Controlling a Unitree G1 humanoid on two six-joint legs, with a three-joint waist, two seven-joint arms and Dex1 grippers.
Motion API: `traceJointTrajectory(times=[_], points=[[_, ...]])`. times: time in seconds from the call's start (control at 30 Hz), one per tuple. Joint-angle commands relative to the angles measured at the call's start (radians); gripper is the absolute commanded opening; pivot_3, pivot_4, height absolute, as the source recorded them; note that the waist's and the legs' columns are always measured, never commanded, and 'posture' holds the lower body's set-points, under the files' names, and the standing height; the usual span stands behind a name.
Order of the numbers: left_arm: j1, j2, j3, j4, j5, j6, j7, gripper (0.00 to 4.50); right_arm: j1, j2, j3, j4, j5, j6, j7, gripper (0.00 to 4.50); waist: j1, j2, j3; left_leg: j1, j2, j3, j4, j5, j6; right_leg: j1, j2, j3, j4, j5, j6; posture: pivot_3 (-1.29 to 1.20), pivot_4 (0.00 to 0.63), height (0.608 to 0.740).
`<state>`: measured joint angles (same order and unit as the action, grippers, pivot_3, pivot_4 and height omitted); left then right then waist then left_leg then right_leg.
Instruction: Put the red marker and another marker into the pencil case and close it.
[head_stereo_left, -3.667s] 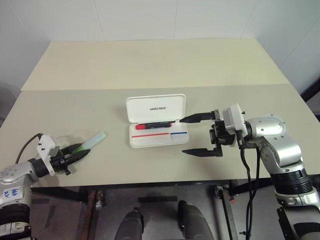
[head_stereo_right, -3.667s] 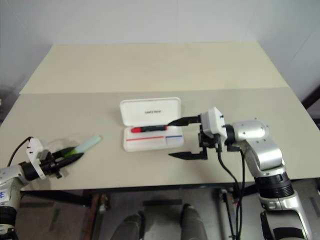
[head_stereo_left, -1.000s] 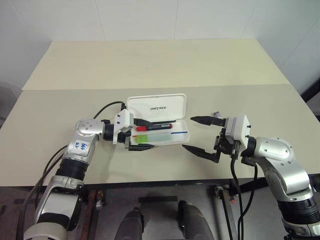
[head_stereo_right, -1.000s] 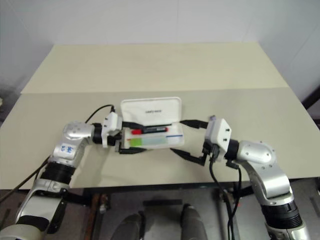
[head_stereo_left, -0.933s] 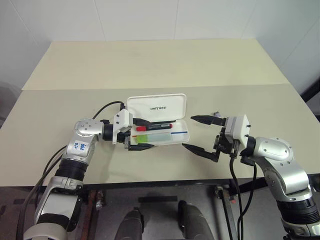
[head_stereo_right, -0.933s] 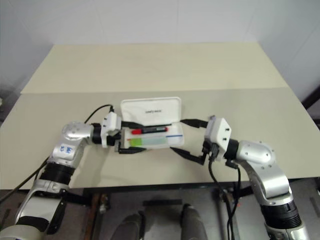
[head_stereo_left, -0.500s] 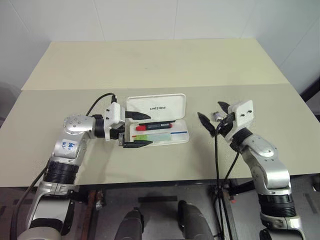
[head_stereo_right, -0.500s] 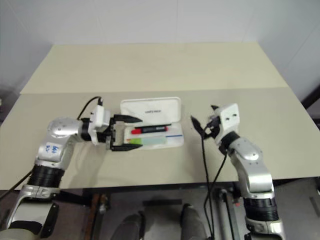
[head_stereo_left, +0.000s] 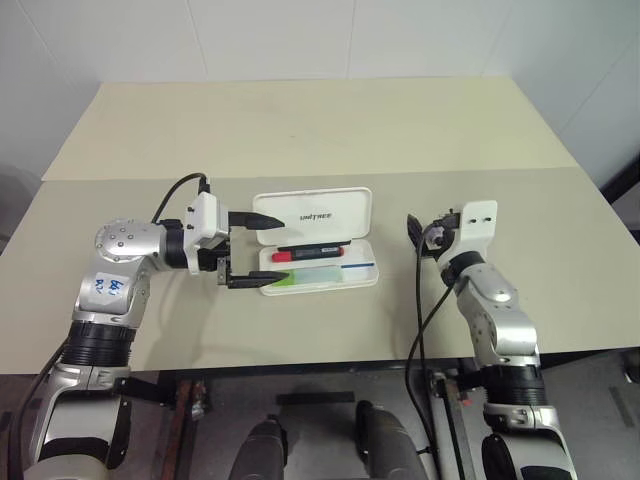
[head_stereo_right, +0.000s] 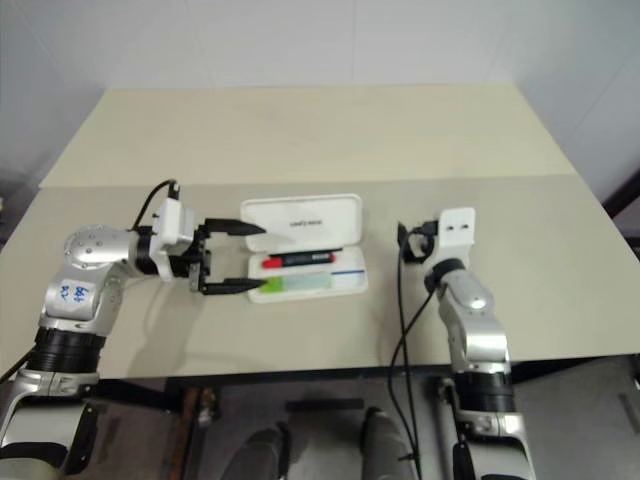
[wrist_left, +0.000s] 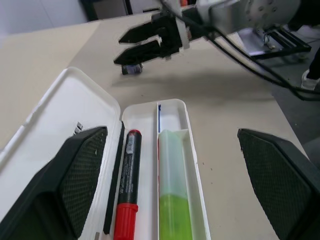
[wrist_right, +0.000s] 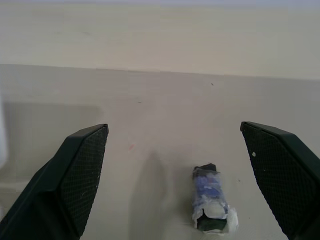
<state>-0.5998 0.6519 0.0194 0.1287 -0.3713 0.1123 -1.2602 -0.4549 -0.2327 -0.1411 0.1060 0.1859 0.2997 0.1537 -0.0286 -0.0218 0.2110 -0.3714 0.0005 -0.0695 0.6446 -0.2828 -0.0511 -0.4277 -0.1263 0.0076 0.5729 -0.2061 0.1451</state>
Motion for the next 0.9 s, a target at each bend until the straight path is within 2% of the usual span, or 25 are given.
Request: traceJointTrajectory(times=[0.03,0.07,0.17,0.4,0.5,0.77,0.9], points=[[0.010,0.018,0.026,-0.050,-0.031,0.009,0.001,4.50,-0.018,0.013,-0.017,0.021,0.005,-0.034,-0.008,4.09,0.000,0.000,0.000,0.000,0.000,0.000,0.000,0.000,0.000,0.000,0.000,0.000,0.000,0.000,0.000,0.00,0.150,0.740],[0.015,0.018,0.027,-0.054,-0.032,0.010,0.002,4.50,-0.019,0.017,-0.012,0.027,0.006,-0.034,0.000,3.86,0.000,0.000,0.000,0.000,0.000,0.000,-0.001,0.000,0.000,0.000,0.000,0.000,0.001,0.000,0.000,0.00,0.150,0.740],[0.025,0.020,0.031,-0.059,-0.037,0.008,0.004,4.50,-0.018,0.024,0.002,0.028,0.001,-0.029,0.006,2.80,-0.002,0.000,0.000,0.000,0.000,0.000,-0.001,0.000,0.000,0.000,0.000,0.000,0.003,0.000,0.000,0.00,0.150,0.740],[0.034,0.023,0.037,-0.065,-0.040,0.009,0.010,4.50,-0.016,0.020,0.024,0.021,-0.012,-0.020,0.009,0.14,-0.001,0.000,0.000,-0.001,0.000,0.000,-0.001,0.000,0.001,0.000,0.000,0.000,0.002,0.000,0.000,0.00,0.150,0.740],[0.034,0.020,0.036,-0.065,-0.041,0.008,0.012,4.50,-0.025,0.009,0.036,0.014,-0.020,-0.022,0.028,0.03,-0.002,0.000,0.000,0.000,0.000,0.000,-0.001,0.000,0.001,0.000,0.000,0.000,0.002,0.000,0.000,0.00,0.150,0.740],[0.027,0.009,0.029,-0.046,-0.036,-0.007,0.010,4.50,-0.043,-0.091,0.093,-0.052,0.007,0.003,0.237,0.03,-0.001,0.000,0.000,-0.001,0.000,0.000,-0.001,0.000,0.001,0.000,0.000,0.000,0.002,0.000,0.000,0.00,0.150,0.740],[0.032,0.005,0.029,-0.047,-0.035,-0.011,0.014,4.50,-0.052,-0.128,0.076,-0.059,0.009,0.012,0.257,0.03,0.000,0.000,0.000,-0.001,0.000,0.000,-0.001,0.000,0.001,0.000,0.000,0.000,0.001,0.000,0.000,0.00,0.150,0.740]])
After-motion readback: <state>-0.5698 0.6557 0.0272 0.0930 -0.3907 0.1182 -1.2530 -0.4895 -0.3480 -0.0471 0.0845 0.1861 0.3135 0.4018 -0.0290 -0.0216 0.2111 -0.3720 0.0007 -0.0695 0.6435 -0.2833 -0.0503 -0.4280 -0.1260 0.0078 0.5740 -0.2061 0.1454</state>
